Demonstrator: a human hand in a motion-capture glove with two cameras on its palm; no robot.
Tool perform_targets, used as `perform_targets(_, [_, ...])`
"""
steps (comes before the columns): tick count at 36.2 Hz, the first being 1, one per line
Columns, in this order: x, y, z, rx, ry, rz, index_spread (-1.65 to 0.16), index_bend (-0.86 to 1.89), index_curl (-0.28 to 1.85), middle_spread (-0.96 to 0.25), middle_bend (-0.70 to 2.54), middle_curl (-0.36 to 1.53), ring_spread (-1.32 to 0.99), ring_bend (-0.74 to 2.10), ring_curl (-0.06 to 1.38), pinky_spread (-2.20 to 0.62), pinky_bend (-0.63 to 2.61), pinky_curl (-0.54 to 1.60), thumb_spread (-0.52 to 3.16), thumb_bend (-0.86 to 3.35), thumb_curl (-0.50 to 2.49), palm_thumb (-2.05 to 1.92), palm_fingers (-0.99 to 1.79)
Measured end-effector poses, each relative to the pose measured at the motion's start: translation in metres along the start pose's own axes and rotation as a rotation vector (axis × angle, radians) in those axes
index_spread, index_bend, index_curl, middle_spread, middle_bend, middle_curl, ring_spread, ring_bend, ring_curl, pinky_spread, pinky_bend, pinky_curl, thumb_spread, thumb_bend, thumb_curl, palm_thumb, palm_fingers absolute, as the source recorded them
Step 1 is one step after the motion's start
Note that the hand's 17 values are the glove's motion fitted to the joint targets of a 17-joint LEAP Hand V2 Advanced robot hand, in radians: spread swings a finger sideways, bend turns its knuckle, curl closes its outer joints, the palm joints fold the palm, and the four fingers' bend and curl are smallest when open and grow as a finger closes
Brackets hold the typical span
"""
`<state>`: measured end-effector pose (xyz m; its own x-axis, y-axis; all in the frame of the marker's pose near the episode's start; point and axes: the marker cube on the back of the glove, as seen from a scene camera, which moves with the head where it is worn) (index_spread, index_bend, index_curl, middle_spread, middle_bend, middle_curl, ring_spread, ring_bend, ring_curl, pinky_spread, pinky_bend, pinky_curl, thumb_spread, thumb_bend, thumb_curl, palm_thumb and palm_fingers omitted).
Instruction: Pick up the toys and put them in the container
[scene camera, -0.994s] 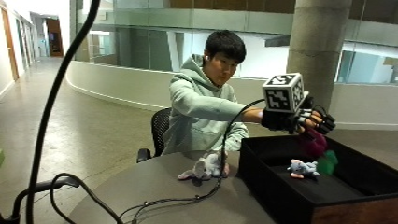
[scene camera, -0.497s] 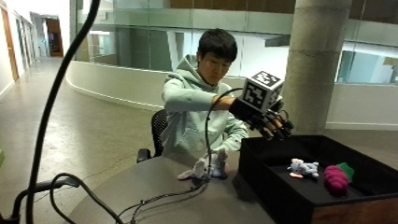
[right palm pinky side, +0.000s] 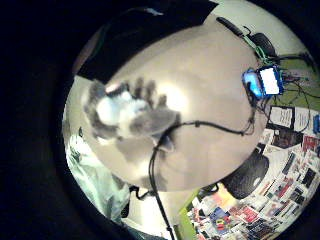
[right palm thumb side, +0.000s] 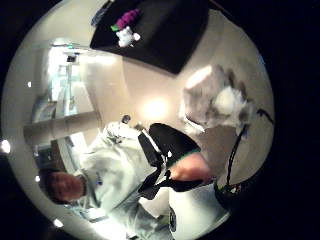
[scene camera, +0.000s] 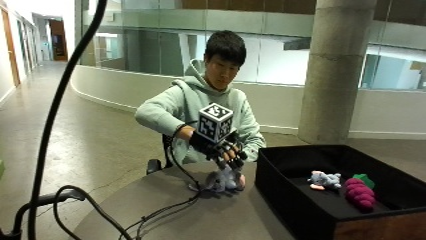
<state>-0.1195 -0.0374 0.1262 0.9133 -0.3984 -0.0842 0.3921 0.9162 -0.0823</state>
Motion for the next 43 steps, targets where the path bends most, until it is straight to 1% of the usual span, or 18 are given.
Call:
perform_targets(4, [0.007,-0.004,0.05,-0.013,0.002,-0.027,-0.27,0.11,0.33,-0.03,0.2,0.38,-0.1,0.2,0.26,-0.01,0.52,0.36,1.21,-0.04,0.35,-0.01,-0.07])
perform_targets(6, [0.013,-0.01,0.064,0.005,-0.013,-0.044,-0.26,0.09,0.32,-0.03,0.2,0.38,-0.11,0.24,0.28,0.0,0.53,0.36,1.19,-0.04,0.35,-0.02,-0.03])
perform_targets(9, [0.02,-0.021,0.072,0.075,-0.045,-0.061,-0.26,0.03,0.27,-0.03,0.27,0.4,-0.12,0.35,0.3,0.01,0.56,0.36,1.18,-0.03,0.34,-0.01,0.09])
perform_targets(13, [0.024,-0.033,0.073,0.182,-0.055,-0.068,-0.23,0.04,0.22,-0.08,0.42,0.44,-0.2,0.72,0.36,-0.03,0.56,0.33,1.25,0.05,0.37,0.13,0.55])
perform_targets(15, [0.022,-0.037,0.074,0.235,-0.036,-0.078,-0.21,0.11,0.22,-0.1,0.51,0.48,-0.24,0.82,0.39,-0.08,0.55,0.32,1.28,0.08,0.39,0.17,0.73])
perform_targets(17, [0.02,-0.041,0.074,0.278,-0.019,-0.087,-0.2,0.1,0.21,-0.13,0.56,0.5,-0.27,0.99,0.45,-0.13,0.57,0.34,1.26,0.13,0.43,0.28,0.87])
perform_targets(18, [0.018,-0.043,0.073,0.288,-0.015,-0.088,-0.2,0.1,0.21,-0.14,0.57,0.51,-0.28,1.03,0.46,-0.15,0.59,0.35,1.26,0.14,0.44,0.31,0.88])
perform_targets(19, [0.016,-0.045,0.073,0.287,-0.016,-0.088,-0.2,0.12,0.21,-0.15,0.62,0.54,-0.3,1.07,0.49,-0.18,0.64,0.37,1.22,0.16,0.47,0.37,0.97])
perform_targets(20, [0.013,-0.046,0.072,0.271,-0.021,-0.085,-0.21,0.13,0.21,-0.16,0.65,0.55,-0.31,1.1,0.5,-0.2,0.65,0.37,1.2,0.17,0.48,0.39,1.0])
perform_targets(21, [0.009,-0.047,0.071,0.238,-0.033,-0.078,-0.22,0.18,0.22,-0.17,0.69,0.58,-0.31,1.12,0.52,-0.22,0.68,0.39,1.18,0.17,0.5,0.41,1.12])
perform_targets(22, [0.005,-0.048,0.07,0.186,-0.048,-0.07,-0.24,0.26,0.25,-0.17,0.74,0.6,-0.31,1.14,0.53,-0.24,0.71,0.4,1.15,0.17,0.51,0.43,1.28])
perform_targets(24, [-0.002,-0.048,0.066,0.038,-0.081,-0.046,-0.25,0.37,0.29,-0.17,0.78,0.63,-0.3,1.19,0.57,-0.26,0.73,0.42,1.11,0.18,0.54,0.47,1.36])
perform_targets(26, [-0.007,-0.047,0.055,-0.129,-0.103,-0.02,-0.27,0.49,0.34,-0.18,0.84,0.66,-0.3,1.22,0.59,-0.27,0.73,0.44,1.06,0.18,0.56,0.48,1.38])
perform_targets(28, [-0.015,-0.044,0.04,-0.25,-0.108,0.002,-0.28,0.6,0.38,-0.18,0.91,0.69,-0.29,1.24,0.6,-0.29,0.72,0.45,1.01,0.17,0.59,0.49,1.37])
perform_targets(31, [-0.024,-0.039,0.008,-0.301,-0.075,0.025,-0.29,0.73,0.44,-0.18,0.98,0.72,-0.29,1.27,0.62,-0.3,0.73,0.46,0.95,0.17,0.62,0.51,1.33])
perform_targets(34, [-0.035,-0.039,-0.033,-0.261,-0.052,0.049,-0.29,0.82,0.5,-0.18,1.03,0.75,-0.29,1.3,0.62,-0.32,0.75,0.47,0.9,0.16,0.66,0.52,1.29])
perform_targets(37, [-0.047,-0.049,-0.076,-0.18,-0.045,0.061,-0.29,0.9,0.55,-0.18,1.08,0.77,-0.29,1.33,0.63,-0.33,0.77,0.48,0.85,0.15,0.69,0.52,1.26])
perform_targets(43, [-0.059,-0.102,-0.154,0.003,-0.065,0.021,-0.28,0.98,0.62,-0.17,1.15,0.8,-0.28,1.39,0.64,-0.34,0.82,0.51,0.79,0.13,0.74,0.51,1.21])
